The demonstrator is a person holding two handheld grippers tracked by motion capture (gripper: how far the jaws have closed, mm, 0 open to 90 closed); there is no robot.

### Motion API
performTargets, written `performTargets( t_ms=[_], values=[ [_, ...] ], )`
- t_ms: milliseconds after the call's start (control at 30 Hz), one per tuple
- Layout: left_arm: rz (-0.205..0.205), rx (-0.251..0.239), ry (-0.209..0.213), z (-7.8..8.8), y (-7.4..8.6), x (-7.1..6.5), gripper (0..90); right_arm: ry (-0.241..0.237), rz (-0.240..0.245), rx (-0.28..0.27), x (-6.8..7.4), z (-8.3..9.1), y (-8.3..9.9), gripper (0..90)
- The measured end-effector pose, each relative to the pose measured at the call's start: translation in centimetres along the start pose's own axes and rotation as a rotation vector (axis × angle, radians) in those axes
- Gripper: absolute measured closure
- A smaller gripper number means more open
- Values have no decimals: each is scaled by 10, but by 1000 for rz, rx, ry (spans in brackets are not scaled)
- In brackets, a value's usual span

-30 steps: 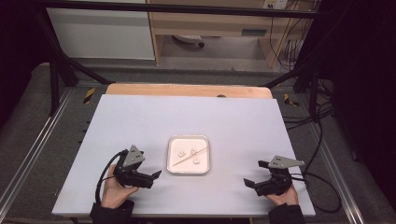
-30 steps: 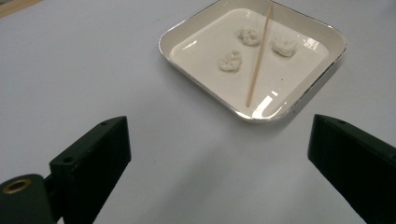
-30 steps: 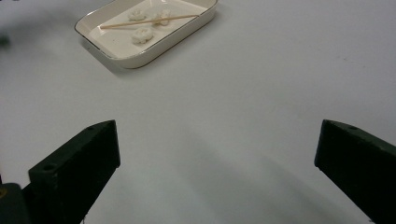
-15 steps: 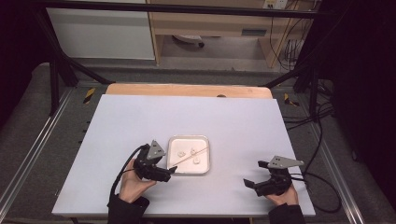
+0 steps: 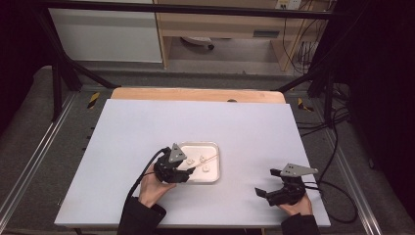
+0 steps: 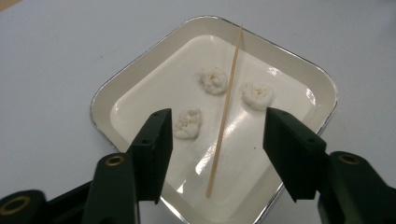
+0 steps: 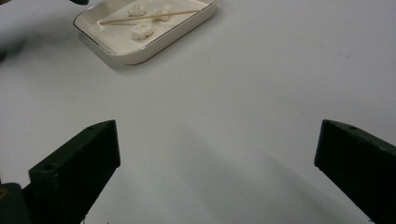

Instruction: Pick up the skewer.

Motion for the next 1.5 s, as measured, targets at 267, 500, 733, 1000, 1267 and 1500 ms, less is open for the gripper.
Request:
performTargets(
  t_ms=[267, 500, 733, 1000, 1267, 1500],
  values=[
    [-9, 32, 37, -20, 2, 1, 586, -3, 2, 4, 0, 0, 0, 8],
    [-25, 55, 42, -28, 7, 3, 678, -5, 2, 7, 0, 0, 0, 9],
    [-40, 85, 57, -35, 12, 1, 771, -7, 4, 9, 0, -1, 1, 9],
    [-30, 91, 68, -36, 13, 2, 855, -9, 3, 12, 1, -1, 1, 9],
    [-35, 83, 89, -35, 13, 2, 872, -10, 4, 14, 1, -1, 1, 9],
    [-35, 47, 97, -30, 11, 0, 882, -10, 2, 15, 1, -1, 1, 9]
  ],
)
Point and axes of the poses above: each handheld gripper's, and its own axes: z roughly backward along the jaws, y roughly out of its underside, x roughly to its left, the point moved 5 cm from there along -z, roughly forward along the jaws, and after that the axes turned 10 degrees about -x, right-handed, at the moved point
